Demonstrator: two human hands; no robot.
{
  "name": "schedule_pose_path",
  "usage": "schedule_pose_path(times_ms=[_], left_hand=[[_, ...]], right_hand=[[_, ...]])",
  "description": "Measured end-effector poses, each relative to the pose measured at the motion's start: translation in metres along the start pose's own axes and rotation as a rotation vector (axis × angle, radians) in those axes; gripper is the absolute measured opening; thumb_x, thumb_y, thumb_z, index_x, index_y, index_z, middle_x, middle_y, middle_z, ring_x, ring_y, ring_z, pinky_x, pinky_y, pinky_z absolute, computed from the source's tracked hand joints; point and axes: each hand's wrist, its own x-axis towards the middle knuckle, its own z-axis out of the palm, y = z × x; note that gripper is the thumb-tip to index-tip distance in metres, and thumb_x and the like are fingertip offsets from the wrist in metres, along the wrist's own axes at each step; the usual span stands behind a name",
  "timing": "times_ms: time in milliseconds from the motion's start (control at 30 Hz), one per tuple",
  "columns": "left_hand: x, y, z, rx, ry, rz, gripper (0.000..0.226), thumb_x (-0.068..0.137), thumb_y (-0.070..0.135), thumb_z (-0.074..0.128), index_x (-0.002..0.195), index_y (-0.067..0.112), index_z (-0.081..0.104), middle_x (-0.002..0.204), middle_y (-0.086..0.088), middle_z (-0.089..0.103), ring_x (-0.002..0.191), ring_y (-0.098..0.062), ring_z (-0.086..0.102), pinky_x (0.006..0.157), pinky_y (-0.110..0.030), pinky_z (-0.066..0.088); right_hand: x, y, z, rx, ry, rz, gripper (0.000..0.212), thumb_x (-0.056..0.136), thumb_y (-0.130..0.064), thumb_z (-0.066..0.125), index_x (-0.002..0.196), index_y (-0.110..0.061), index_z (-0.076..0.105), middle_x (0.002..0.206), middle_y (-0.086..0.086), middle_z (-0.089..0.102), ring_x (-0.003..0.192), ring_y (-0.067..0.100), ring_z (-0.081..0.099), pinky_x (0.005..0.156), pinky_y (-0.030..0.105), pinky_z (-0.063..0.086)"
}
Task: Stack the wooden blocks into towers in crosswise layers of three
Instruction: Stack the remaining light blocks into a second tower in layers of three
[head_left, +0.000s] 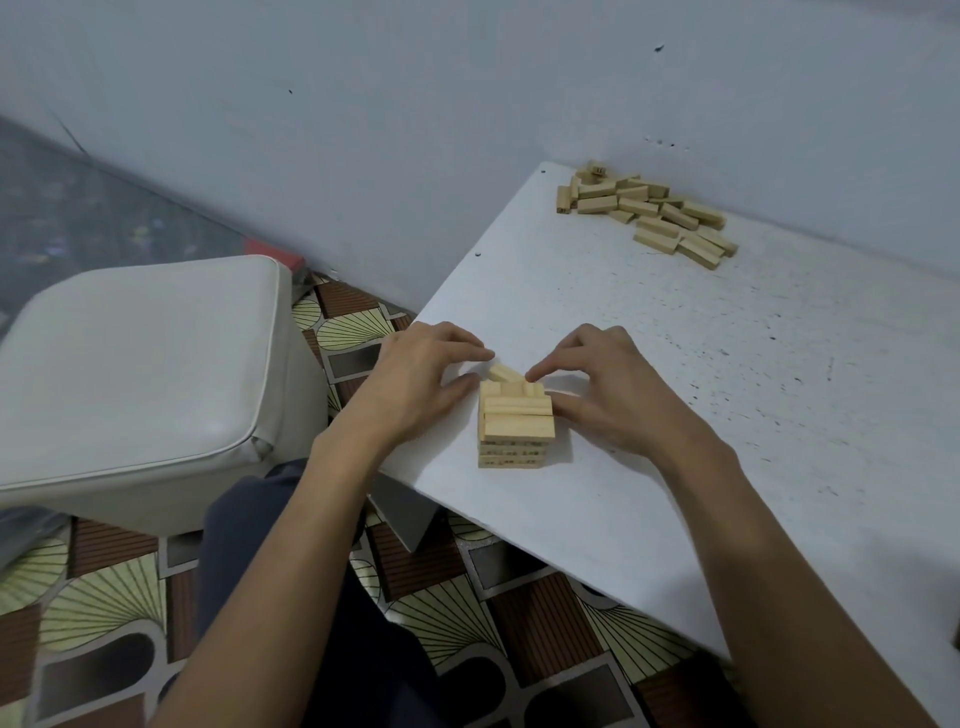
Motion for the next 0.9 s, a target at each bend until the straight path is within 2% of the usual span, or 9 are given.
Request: schedule_pose_path(times_ms=[200,367,433,533,600,667,733,800,900], left_hand=[[0.002,0.001,0.004,-0.012,0.041,-0.014,0.017,0.092,0.033,0.066,0.106,0.030,0.075,0.119,0.007,0.065,0.112,-0.022,0.058,0.097,-0.055,0.041],[0.001,0.006,0.002,-0.097,0.090,-0.045,0.016,0.090,0.039,0.068,0.100,0.029,0.074,0.115,0.010,0.066,0.109,-0.019,0.058,0.096,-0.054,0.042],[-0.001,0.011,-0.003,-0.162,0.146,-0.052,0.013,0.091,0.037,0.068,0.098,0.028,0.073,0.114,0.011,0.067,0.109,-0.017,0.058,0.097,-0.051,0.043],[-0.005,0.019,-0.013,-0.243,0.209,-0.042,0.014,0.092,0.035,0.067,0.099,0.026,0.073,0.112,0.012,0.068,0.109,-0.009,0.058,0.098,-0.038,0.043],[-0.008,0.025,-0.020,-0.302,0.251,-0.036,0.015,0.091,0.036,0.068,0.099,0.025,0.074,0.109,0.016,0.068,0.105,0.004,0.057,0.096,-0.021,0.041],[-0.012,0.028,-0.023,-0.351,0.290,-0.042,0.011,0.090,0.034,0.070,0.097,0.026,0.074,0.105,0.020,0.067,0.103,0.010,0.057,0.091,-0.008,0.038],[-0.016,0.031,-0.025,-0.394,0.321,-0.051,0.009,0.090,0.031,0.071,0.097,0.028,0.074,0.104,0.021,0.068,0.104,0.008,0.059,0.090,-0.008,0.040],[-0.021,0.035,-0.027,-0.444,0.342,-0.066,0.008,0.089,0.029,0.072,0.097,0.030,0.073,0.102,0.023,0.069,0.105,0.007,0.060,0.092,-0.009,0.040],[-0.030,0.041,-0.028,-0.505,0.349,-0.083,0.011,0.087,0.027,0.074,0.098,0.028,0.076,0.098,0.021,0.072,0.102,0.002,0.064,0.094,-0.020,0.045]], right_hand=[[0.002,0.001,0.005,-0.044,0.046,-0.006,0.018,0.092,-0.040,0.067,0.109,-0.036,0.070,0.114,-0.008,0.055,0.113,0.015,0.039,0.088,0.030,0.034],[0.003,0.001,0.008,-0.011,0.116,-0.046,0.016,0.095,-0.030,0.062,0.108,-0.031,0.071,0.111,-0.011,0.066,0.107,0.016,0.043,0.086,0.035,0.039],[0.002,0.001,0.007,0.033,0.147,-0.052,0.017,0.095,-0.026,0.062,0.108,-0.031,0.071,0.107,-0.014,0.067,0.106,0.013,0.043,0.085,0.032,0.038],[0.000,-0.001,0.000,0.095,0.204,-0.093,0.015,0.093,-0.023,0.064,0.105,-0.029,0.070,0.103,-0.015,0.068,0.104,0.014,0.047,0.082,0.023,0.035],[-0.003,-0.005,-0.005,0.133,0.245,-0.122,0.013,0.092,-0.020,0.065,0.101,-0.028,0.071,0.099,-0.014,0.068,0.101,0.015,0.050,0.082,0.016,0.035],[-0.007,-0.009,-0.010,0.186,0.290,-0.164,0.011,0.090,-0.016,0.067,0.097,-0.025,0.071,0.097,-0.012,0.067,0.095,0.014,0.055,0.084,0.024,0.043],[-0.013,-0.014,-0.014,0.258,0.319,-0.202,0.011,0.089,-0.011,0.068,0.095,-0.020,0.071,0.096,-0.011,0.066,0.092,0.012,0.060,0.083,0.031,0.049],[-0.019,-0.018,-0.015,0.320,0.319,-0.220,0.012,0.088,-0.007,0.068,0.095,-0.017,0.071,0.097,-0.010,0.066,0.091,0.012,0.063,0.084,0.032,0.053],[-0.025,-0.019,-0.013,0.368,0.316,-0.241,0.014,0.088,-0.002,0.067,0.095,-0.013,0.072,0.096,-0.007,0.067,0.093,0.012,0.065,0.086,0.032,0.055]])
